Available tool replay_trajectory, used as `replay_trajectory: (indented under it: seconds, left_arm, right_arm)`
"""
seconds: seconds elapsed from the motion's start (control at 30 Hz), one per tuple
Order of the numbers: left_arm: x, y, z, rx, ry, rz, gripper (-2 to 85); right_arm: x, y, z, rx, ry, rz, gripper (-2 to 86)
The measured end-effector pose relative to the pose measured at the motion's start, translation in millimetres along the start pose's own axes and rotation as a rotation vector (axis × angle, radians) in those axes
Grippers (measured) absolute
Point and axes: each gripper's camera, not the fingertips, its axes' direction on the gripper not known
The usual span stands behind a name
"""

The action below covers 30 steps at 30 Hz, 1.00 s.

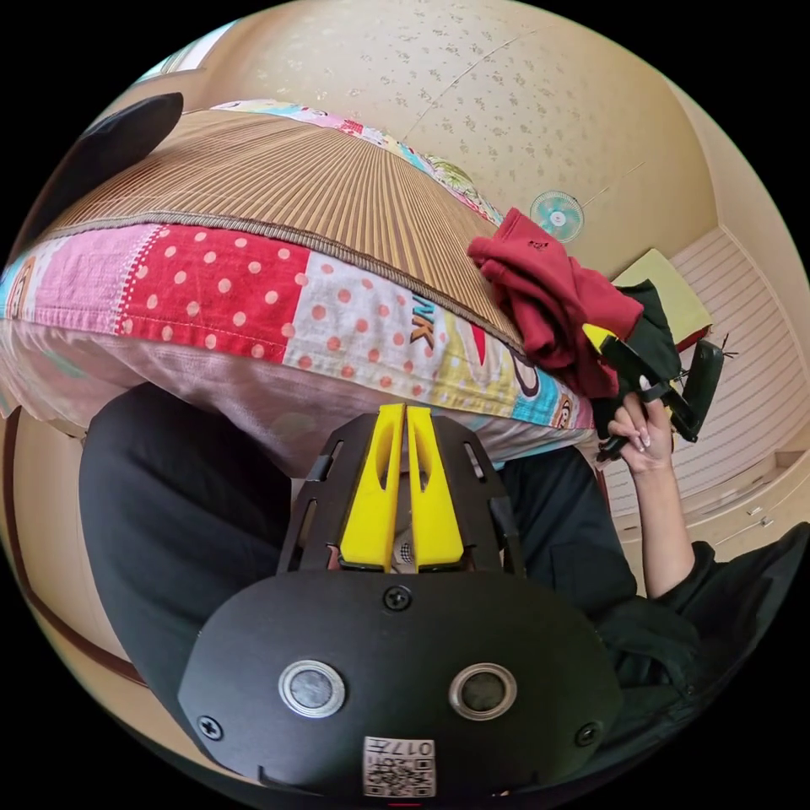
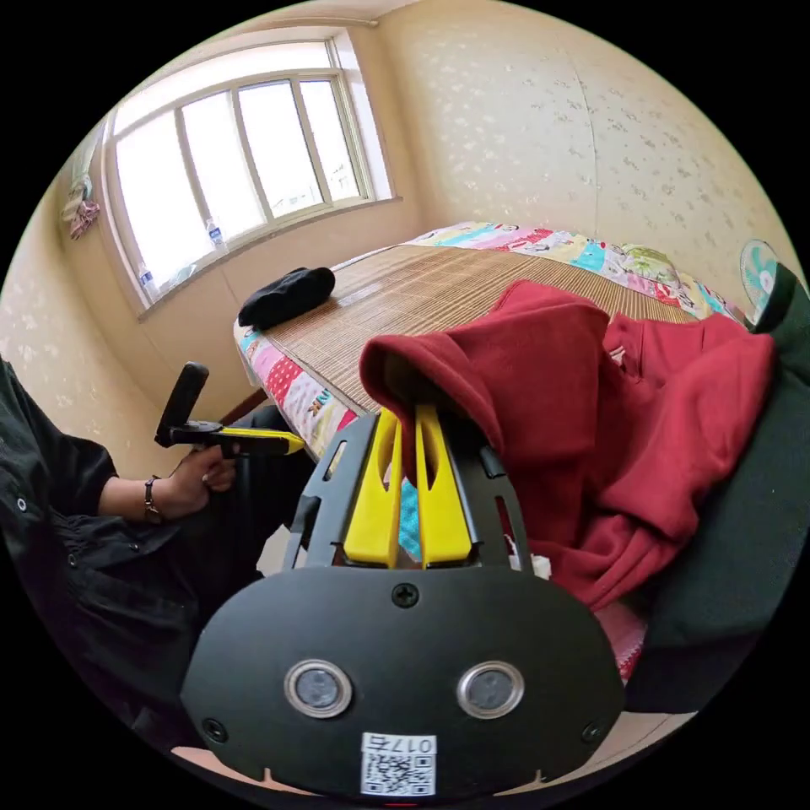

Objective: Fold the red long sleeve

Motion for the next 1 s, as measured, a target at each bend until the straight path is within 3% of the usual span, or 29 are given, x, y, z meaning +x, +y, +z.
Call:
replay_trajectory:
  seconds: [0.2,0.27,0.37,0.5,0.57,0.67,0.83,1.0]
  left_arm:
    - [11,-2,5,0.009,0.005,0.040,-0.9]
    - [14,-2,4,0.024,0.011,0.047,-0.9]
    - [13,-3,7,0.018,0.018,0.036,-0.9]
    - [12,-4,11,0.020,0.028,0.014,-0.9]
    - [13,-4,14,0.022,0.028,0.011,-0.9]
    - [16,-8,21,0.013,0.025,0.011,-0.9]
    - [24,-12,30,0.006,0.016,0.019,-1.0]
    - [23,-12,30,0.036,0.039,-0.016,-0.9]
  right_arm:
    - [0,32,-50,0.010,-0.073,-0.031,3.3]
    - [2,35,-47,-0.081,-0.123,-0.059,3.1]
    - [9,35,-28,-0.300,0.033,-0.056,2.9]
    - [16,5,-66,-0.069,-0.033,0.004,3.0]
    - [21,-22,-83,0.016,0.085,0.049,3.1]
    - [40,-86,-84,-0.003,0.378,0.060,4.5]
    - [115,-189,-25,-0.313,0.676,0.136,8.4]
    - [114,-229,-27,-0.196,0.497,0.097,8.3]
